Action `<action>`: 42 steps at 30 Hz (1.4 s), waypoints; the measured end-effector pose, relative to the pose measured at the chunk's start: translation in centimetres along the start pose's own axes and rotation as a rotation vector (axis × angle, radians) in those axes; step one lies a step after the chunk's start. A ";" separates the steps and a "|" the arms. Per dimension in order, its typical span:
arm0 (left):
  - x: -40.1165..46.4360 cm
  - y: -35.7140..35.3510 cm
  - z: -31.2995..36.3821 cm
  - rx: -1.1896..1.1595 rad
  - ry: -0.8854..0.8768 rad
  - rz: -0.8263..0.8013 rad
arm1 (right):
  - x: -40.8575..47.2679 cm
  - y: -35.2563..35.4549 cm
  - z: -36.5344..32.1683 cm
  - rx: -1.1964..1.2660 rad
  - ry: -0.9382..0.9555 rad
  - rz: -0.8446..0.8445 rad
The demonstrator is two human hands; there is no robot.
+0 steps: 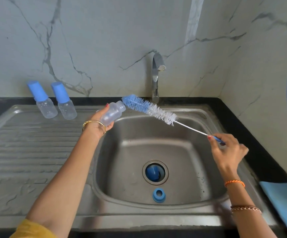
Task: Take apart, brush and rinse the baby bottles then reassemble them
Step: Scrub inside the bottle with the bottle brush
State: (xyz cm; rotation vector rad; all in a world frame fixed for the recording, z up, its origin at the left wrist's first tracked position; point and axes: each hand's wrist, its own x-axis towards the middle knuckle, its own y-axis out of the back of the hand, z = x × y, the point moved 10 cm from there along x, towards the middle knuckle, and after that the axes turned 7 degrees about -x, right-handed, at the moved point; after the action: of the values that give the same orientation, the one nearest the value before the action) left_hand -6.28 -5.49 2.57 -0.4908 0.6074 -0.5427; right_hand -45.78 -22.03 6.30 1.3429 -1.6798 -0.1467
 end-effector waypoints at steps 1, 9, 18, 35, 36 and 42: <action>0.1 0.3 0.4 -0.032 -0.029 0.014 | -0.1 0.1 0.3 -0.012 -0.014 0.000; 0.5 1.3 1.3 -0.090 -0.139 0.068 | -1.4 0.6 -0.8 -0.032 0.085 0.016; 0.9 1.4 2.5 0.130 -0.319 0.203 | -2.2 0.9 -3.1 -0.121 0.306 0.104; 0.3 0.7 0.2 -0.216 -0.347 0.039 | -9.1 -9.6 -3.0 0.416 -0.331 -1.116; 0.5 1.4 -0.3 -0.262 -0.325 0.078 | -8.5 -9.3 -3.4 0.415 -0.267 -1.055; -0.1 2.9 -3.8 -0.401 -0.222 0.074 | -4.0 -3.3 -3.2 0.014 0.177 -0.342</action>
State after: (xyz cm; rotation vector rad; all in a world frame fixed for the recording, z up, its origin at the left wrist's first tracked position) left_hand -7.85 -4.26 -1.78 -0.8910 0.5189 -0.2890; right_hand -41.37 -18.64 3.73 1.5978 -1.2984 -0.2076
